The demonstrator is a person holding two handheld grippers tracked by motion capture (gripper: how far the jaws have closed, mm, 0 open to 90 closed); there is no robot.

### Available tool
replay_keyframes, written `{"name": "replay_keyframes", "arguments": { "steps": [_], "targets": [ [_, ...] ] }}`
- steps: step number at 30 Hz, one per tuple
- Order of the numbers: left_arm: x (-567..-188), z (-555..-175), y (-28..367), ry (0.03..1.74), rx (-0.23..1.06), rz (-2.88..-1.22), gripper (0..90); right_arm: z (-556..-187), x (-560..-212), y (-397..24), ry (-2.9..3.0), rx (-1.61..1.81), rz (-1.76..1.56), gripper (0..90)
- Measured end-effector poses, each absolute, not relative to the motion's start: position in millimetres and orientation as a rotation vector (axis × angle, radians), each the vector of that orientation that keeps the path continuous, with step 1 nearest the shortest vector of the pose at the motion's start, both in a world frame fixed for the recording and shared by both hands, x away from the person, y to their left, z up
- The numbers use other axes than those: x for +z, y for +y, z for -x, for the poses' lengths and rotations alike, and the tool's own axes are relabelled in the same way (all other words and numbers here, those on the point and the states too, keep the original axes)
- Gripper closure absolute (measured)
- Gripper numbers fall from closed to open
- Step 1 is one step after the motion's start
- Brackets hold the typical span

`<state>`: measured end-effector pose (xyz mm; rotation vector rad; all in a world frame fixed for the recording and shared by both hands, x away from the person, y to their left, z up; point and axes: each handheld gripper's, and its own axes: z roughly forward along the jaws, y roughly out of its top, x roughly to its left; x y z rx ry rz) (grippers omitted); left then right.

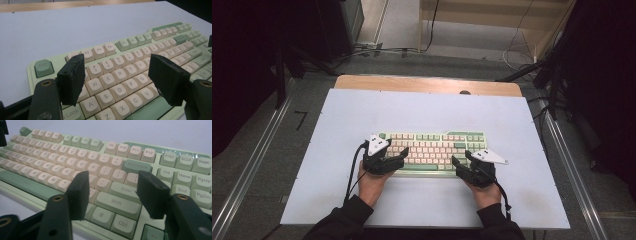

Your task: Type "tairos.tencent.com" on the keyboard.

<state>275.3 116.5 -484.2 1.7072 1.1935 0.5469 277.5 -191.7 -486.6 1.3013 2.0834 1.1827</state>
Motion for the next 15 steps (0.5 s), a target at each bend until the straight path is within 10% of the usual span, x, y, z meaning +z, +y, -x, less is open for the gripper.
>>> {"name": "replay_keyframes", "arguments": {
  "steps": [15],
  "targets": [
    [-485,-260,133,1.224,0.555,-1.696,30.1,-291,-487,-175,2.138,1.209,-1.205,87.6]
  ]
}}
